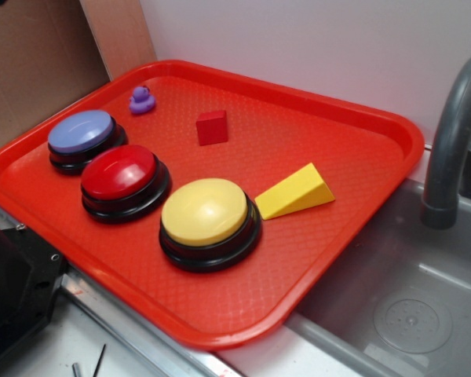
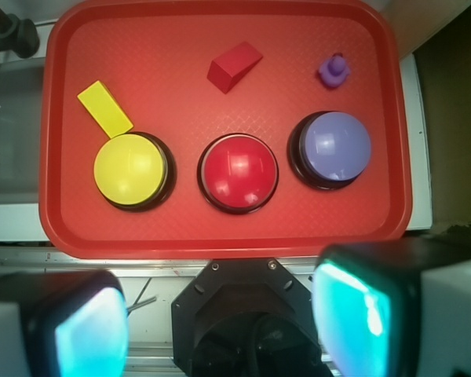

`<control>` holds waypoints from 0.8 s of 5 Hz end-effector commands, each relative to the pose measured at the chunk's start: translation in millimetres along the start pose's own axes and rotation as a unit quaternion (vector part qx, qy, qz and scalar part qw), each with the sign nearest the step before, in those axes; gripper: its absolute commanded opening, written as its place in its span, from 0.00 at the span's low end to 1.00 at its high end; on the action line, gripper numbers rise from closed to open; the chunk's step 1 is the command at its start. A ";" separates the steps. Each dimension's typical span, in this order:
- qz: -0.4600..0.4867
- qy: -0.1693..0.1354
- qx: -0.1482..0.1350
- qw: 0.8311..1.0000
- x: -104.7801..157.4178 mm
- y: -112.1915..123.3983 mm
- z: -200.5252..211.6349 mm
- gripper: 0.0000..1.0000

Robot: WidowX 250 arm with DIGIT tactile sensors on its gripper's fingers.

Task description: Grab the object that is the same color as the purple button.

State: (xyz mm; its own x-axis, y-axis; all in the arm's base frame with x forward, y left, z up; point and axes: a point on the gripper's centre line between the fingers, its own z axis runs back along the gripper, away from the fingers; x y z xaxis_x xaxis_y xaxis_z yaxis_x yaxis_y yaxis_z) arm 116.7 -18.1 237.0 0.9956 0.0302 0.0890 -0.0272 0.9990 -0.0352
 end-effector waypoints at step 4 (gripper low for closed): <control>0.182 -0.027 0.005 0.983 64.8 38.7 -52.0 1.00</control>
State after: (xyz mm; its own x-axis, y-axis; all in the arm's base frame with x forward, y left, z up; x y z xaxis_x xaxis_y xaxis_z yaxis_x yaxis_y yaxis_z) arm 182.9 16.0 184.2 0.9200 0.3789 0.0997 -0.3748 0.9253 -0.0582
